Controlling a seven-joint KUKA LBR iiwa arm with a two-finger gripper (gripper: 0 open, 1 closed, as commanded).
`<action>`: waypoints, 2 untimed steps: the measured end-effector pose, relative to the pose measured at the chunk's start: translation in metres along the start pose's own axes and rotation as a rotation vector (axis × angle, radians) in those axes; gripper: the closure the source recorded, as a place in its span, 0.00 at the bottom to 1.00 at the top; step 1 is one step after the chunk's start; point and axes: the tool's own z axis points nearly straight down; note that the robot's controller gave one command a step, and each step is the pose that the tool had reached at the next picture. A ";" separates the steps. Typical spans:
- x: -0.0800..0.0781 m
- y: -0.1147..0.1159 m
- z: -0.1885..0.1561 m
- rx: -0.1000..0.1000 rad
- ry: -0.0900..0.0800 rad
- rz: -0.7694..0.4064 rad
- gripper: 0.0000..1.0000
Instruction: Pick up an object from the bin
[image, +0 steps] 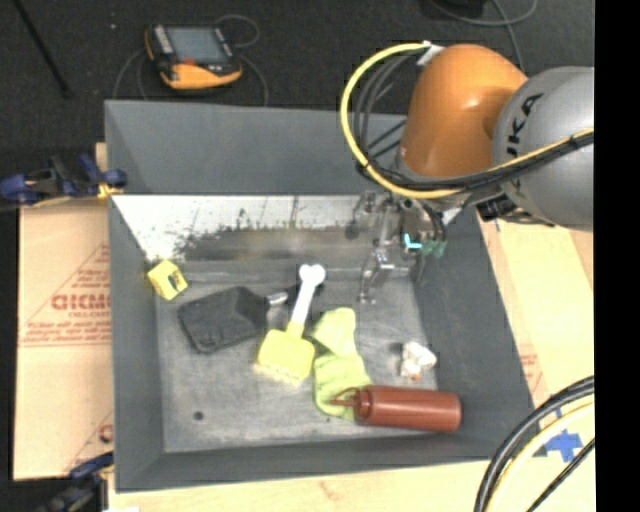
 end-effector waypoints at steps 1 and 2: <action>-0.002 0.000 -0.005 0.000 -0.008 0.000 0.00; -0.005 0.001 0.028 0.002 -0.014 -0.085 0.00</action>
Offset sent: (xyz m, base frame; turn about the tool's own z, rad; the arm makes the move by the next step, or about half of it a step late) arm 0.0085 0.0071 -0.1139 -0.2626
